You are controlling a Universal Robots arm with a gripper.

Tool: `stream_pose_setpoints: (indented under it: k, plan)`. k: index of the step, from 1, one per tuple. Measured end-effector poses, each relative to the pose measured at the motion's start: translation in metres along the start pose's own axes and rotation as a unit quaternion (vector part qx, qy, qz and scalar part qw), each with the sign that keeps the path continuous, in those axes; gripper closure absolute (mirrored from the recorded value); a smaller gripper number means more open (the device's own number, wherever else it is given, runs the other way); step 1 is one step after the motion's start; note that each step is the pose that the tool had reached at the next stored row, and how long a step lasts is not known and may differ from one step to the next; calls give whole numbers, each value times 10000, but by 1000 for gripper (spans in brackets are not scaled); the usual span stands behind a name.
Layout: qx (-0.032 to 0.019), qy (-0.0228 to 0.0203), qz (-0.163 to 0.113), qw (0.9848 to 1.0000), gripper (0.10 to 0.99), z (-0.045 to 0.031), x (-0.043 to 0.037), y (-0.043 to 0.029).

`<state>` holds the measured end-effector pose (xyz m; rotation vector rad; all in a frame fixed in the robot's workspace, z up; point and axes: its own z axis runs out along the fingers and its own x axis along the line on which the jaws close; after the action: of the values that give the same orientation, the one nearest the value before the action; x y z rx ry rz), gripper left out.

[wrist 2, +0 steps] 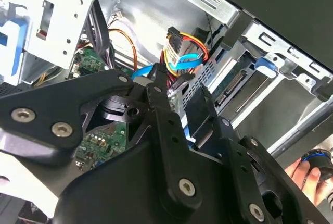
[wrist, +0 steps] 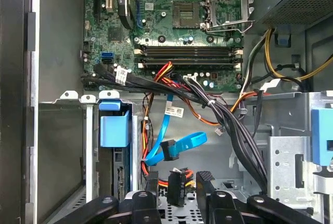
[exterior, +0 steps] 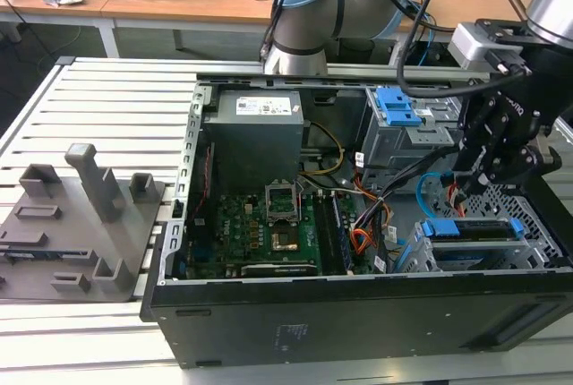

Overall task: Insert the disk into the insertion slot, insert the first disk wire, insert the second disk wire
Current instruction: 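Insert the first disk wire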

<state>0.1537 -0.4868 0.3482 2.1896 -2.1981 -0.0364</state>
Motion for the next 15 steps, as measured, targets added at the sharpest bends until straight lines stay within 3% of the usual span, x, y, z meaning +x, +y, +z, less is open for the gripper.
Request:
stream_pose_setpoints:
  k: [4, 6, 7, 15]
  plan:
    - [0, 17, 1, 10000, 667, 11, 0, -1]
    - [0, 18, 1, 10000, 867, 11, 0, -1]
    - [0, 18, 1, 10000, 898, 11, 0, -1]
    - [0, 19, 1, 10000, 898, 11, 0, -1]
